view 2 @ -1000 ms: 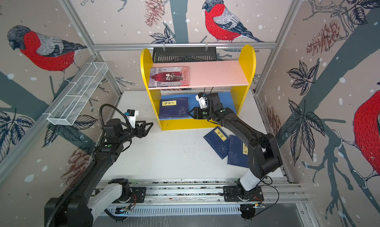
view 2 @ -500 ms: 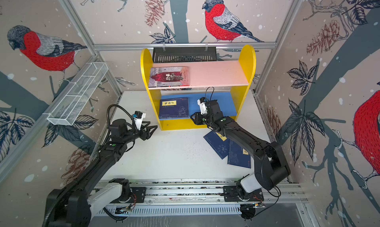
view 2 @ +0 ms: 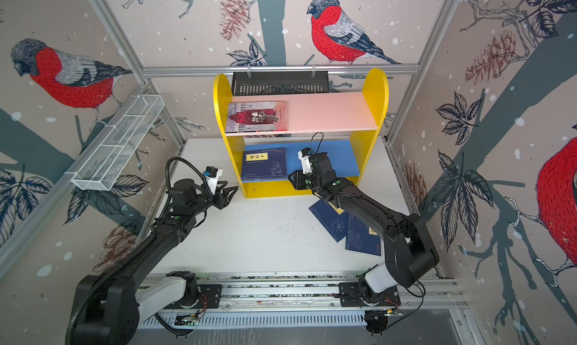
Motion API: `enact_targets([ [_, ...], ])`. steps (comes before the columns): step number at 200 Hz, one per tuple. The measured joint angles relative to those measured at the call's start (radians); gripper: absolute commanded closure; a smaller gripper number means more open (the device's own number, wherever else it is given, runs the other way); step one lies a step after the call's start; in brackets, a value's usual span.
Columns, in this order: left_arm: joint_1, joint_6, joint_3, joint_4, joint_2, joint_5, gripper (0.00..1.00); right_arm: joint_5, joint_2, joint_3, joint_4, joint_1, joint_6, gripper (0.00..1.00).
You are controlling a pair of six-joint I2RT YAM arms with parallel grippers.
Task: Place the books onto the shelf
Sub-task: 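Withdraw the open right gripper from the shelf back toward the robot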
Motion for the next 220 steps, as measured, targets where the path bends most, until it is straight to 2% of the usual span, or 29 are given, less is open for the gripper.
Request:
enact_targets([
  [19,0.0,-0.002,0.01,-0.004,0.0,-0.008,0.4,0.009,-0.001,-0.006,-0.001,0.0,0.0,0.7],
  [43,0.0,-0.03,0.035,-0.05,-0.008,-0.012,0.39,0.033,-0.024,-0.01,-0.017,0.003,0.004,0.6],
  [65,0.0,-0.089,0.059,-0.123,-0.022,-0.002,0.38,0.093,-0.105,-0.048,-0.047,0.009,0.014,0.53],
  [85,-0.001,-0.148,0.061,-0.192,-0.041,0.058,0.37,0.155,-0.211,-0.119,-0.091,0.012,0.058,0.44],
  [99,-0.002,-0.177,0.061,-0.229,-0.05,0.109,0.37,0.208,-0.295,-0.177,-0.141,0.012,0.1,0.33],
  [115,-0.002,-0.225,0.056,-0.254,-0.058,0.171,0.36,0.282,-0.388,-0.237,-0.198,0.005,0.152,0.24],
  [136,-0.002,-0.278,0.038,-0.258,-0.058,0.24,0.36,0.389,-0.496,-0.315,-0.276,-0.025,0.224,0.16],
  [152,-0.004,-0.309,0.025,-0.258,-0.056,0.278,0.36,0.454,-0.568,-0.369,-0.331,-0.087,0.272,0.12],
  [178,-0.004,-0.355,0.021,-0.257,-0.061,0.314,0.35,0.525,-0.65,-0.443,-0.38,-0.247,0.325,0.04],
  [220,-0.005,-0.378,0.02,-0.256,-0.083,0.342,0.35,0.559,-0.667,-0.522,-0.389,-0.48,0.325,0.02],
])
